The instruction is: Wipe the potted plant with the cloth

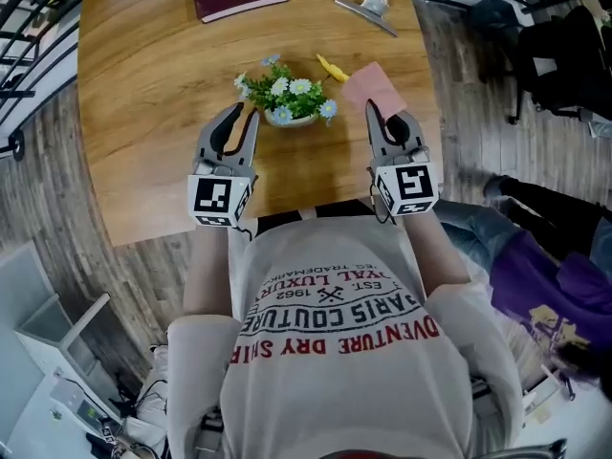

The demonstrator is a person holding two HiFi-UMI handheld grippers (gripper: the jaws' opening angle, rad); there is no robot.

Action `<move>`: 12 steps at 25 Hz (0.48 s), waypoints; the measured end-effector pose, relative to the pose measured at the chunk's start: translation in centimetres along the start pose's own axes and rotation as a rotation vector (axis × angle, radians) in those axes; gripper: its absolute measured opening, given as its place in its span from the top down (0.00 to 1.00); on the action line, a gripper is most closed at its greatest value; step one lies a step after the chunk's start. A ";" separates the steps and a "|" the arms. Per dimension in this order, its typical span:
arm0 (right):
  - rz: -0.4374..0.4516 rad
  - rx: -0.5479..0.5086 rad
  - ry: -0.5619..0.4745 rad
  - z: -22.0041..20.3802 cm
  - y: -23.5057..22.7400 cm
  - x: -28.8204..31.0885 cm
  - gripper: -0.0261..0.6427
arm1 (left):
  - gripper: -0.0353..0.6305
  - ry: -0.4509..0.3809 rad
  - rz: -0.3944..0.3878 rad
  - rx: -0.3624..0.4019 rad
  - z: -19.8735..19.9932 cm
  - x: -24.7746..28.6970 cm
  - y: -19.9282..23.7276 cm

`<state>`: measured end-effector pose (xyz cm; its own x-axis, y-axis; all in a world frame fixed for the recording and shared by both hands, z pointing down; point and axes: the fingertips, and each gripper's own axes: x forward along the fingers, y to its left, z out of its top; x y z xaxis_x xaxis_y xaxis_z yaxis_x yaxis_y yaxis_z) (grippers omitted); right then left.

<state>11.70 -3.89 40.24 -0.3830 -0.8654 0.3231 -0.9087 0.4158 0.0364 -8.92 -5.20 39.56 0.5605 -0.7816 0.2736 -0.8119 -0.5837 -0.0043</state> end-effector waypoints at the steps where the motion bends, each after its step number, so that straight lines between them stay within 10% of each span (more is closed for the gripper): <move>1: 0.004 -0.014 -0.020 0.9 0.1 0.0 0.91 | 0.83 -0.014 0.016 0.018 1.0 -0.1 0.2; 12: 0.037 -0.130 -0.184 8.6 0.9 0.7 0.91 | 0.92 -0.140 0.043 0.107 9.1 -1.9 0.3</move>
<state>9.22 -6.49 32.40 -0.4504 -0.8804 0.1485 -0.8690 0.4704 0.1533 -8.77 -5.85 30.28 0.5486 -0.8252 0.1348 -0.8181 -0.5630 -0.1172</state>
